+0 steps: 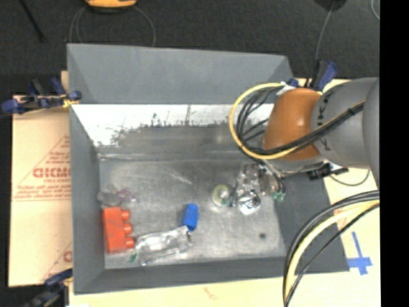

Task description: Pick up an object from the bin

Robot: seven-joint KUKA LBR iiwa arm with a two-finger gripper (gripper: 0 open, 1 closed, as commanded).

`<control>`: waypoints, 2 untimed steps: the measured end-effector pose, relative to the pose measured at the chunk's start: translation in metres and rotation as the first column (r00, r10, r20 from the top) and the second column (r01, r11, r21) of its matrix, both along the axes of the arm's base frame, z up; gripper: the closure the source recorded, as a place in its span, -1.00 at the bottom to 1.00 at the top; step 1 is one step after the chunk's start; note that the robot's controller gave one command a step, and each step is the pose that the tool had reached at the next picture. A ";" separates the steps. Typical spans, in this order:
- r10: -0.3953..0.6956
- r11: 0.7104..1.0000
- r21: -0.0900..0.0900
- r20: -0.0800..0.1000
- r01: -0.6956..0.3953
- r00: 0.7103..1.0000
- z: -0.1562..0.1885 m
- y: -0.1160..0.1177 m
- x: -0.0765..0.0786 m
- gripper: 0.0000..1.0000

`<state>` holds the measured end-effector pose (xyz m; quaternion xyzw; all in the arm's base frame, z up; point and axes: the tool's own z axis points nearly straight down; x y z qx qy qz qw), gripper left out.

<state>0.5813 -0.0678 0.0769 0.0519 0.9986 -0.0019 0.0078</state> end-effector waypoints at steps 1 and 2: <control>0.102 0.995 -0.005 -0.004 -0.102 0.995 0.000 0.061 0.040 1.00; 0.251 0.968 0.000 -0.002 -0.251 0.968 0.135 0.080 0.036 1.00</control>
Offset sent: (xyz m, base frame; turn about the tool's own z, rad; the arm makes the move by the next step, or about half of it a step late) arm 0.0341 0.0653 -0.0069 -0.0962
